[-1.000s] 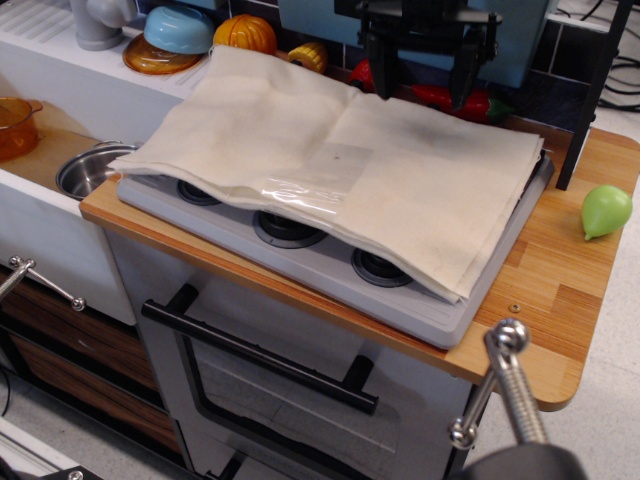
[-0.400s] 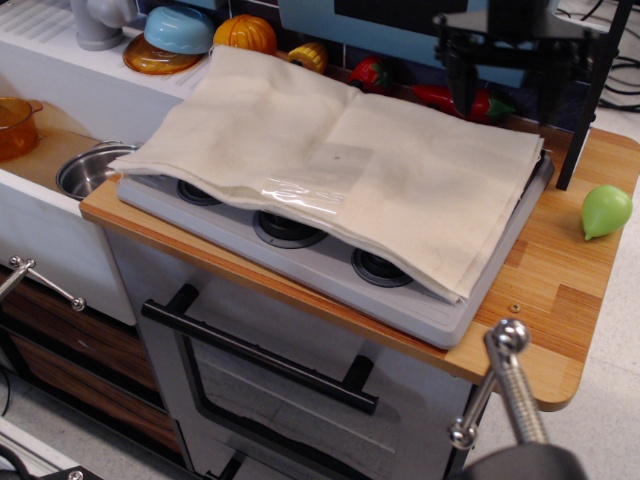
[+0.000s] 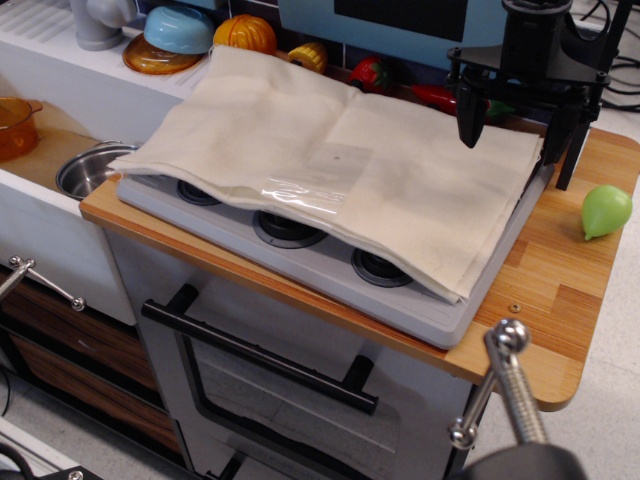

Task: Fold cloth in half

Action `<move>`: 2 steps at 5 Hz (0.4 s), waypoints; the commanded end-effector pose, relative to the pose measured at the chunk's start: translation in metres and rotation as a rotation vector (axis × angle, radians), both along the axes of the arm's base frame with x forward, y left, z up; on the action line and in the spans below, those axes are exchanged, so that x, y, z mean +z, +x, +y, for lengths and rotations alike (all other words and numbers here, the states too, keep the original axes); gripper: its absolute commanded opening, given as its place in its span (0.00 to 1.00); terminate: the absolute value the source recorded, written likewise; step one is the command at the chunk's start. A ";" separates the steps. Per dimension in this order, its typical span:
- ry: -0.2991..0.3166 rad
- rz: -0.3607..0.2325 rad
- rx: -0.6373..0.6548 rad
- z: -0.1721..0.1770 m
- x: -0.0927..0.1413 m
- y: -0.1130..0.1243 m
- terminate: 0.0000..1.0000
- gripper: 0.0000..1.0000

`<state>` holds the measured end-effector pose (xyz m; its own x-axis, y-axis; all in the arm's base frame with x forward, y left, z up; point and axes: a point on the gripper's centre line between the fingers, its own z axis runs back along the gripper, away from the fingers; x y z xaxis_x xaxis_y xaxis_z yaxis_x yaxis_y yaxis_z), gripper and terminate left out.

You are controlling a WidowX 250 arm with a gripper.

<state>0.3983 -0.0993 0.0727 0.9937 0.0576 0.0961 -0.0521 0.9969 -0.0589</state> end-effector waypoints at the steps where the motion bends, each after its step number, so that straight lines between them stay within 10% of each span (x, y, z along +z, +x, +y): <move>1: 0.023 -0.016 -0.010 0.006 -0.006 -0.002 0.00 1.00; 2: 0.056 0.003 -0.023 0.012 -0.023 -0.004 0.00 1.00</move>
